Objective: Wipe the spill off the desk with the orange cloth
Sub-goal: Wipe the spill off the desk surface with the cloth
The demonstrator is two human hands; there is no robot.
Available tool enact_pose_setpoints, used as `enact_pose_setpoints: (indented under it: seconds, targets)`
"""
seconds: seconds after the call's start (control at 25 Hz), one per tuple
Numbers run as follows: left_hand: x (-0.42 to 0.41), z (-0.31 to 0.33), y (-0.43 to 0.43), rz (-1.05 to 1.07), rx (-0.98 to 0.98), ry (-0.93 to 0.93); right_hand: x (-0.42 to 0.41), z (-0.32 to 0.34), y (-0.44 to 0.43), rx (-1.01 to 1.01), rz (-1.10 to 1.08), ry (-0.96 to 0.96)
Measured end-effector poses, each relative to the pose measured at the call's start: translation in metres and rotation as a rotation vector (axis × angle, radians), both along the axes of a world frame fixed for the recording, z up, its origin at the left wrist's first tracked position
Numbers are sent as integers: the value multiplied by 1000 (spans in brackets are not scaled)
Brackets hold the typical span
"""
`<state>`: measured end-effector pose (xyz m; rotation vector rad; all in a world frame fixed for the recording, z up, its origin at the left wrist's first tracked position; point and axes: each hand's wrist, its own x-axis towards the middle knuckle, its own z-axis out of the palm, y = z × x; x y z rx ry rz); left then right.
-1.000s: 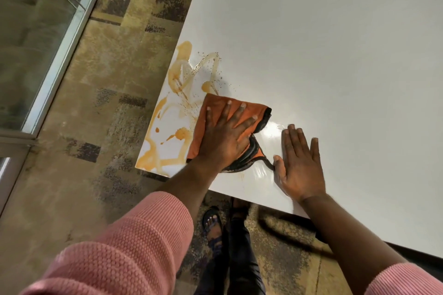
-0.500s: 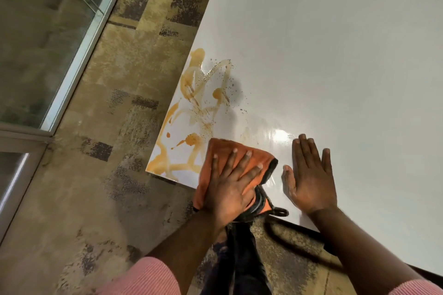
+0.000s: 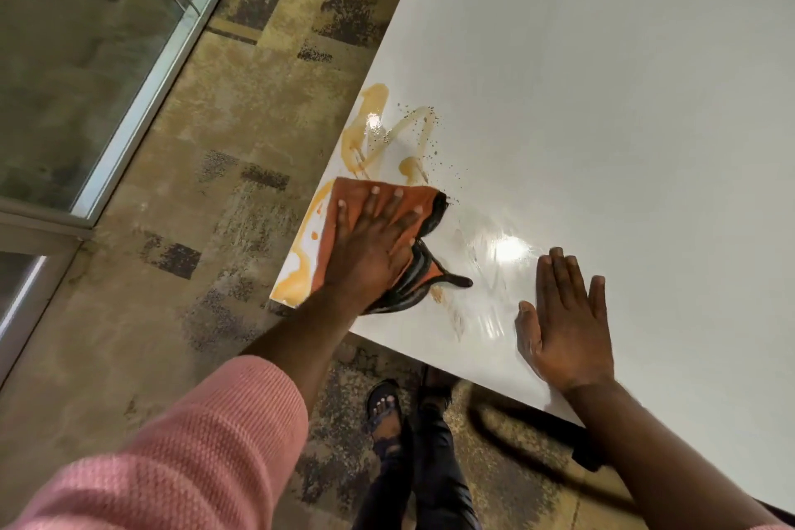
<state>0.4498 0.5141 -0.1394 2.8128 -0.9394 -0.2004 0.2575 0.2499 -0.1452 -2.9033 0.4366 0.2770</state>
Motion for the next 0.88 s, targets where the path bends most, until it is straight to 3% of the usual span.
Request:
enact_pose_setpoints:
  seconds: [0.28, 0.44, 0.88]
  targets:
    - [-64, -1, 16, 93, 32, 41, 43, 5, 37, 52, 137, -92]
    - [-97, -5, 37, 60, -71, 39, 57, -4, 51, 48, 129, -53]
    - [-14, -5, 65, -41, 41, 16, 57, 3, 55, 55, 115, -76]
